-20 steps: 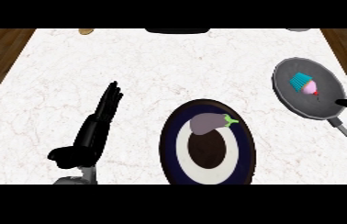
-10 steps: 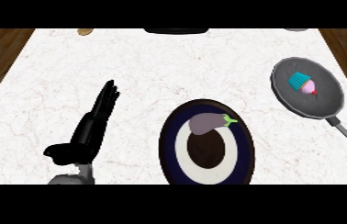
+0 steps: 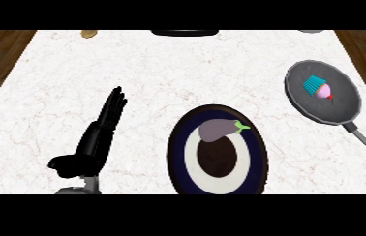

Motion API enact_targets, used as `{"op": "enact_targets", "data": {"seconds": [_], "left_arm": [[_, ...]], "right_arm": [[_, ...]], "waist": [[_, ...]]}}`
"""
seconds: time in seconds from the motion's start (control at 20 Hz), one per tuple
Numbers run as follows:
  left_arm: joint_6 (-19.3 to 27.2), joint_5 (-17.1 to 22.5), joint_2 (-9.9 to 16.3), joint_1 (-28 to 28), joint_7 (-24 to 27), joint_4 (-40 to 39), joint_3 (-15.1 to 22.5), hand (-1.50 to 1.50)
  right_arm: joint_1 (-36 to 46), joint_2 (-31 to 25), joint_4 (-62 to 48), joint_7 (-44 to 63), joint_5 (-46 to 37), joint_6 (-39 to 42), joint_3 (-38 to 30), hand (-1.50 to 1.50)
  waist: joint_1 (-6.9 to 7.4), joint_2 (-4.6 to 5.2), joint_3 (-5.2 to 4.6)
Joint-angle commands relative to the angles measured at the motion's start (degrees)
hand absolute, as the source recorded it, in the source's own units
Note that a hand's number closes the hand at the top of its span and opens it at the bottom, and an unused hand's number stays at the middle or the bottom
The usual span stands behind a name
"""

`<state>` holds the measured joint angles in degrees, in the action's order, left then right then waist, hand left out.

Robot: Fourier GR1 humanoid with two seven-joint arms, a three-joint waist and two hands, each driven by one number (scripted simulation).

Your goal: Pick the cupcake from the plate and place it in the pan

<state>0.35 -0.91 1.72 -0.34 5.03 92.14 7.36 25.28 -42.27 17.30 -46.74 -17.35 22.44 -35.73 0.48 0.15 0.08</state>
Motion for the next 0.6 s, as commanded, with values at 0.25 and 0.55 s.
{"op": "enact_targets", "data": {"seconds": [0.25,0.55], "left_arm": [[-0.3,-1.0,-0.8,1.2,2.1,-0.8,1.0,0.00],[-2.5,1.1,1.3,-1.1,3.1,-3.7,-2.6,0.00]], "right_arm": [[-4.4,-2.4,-2.0,-8.5,0.5,2.5,2.4,-1.50],[-1.1,-2.5,0.5,-4.9,2.1,0.7,3.8,-1.50]], "waist": [[0.26,0.14,0.08],[0.08,0.05,0.00]]}}
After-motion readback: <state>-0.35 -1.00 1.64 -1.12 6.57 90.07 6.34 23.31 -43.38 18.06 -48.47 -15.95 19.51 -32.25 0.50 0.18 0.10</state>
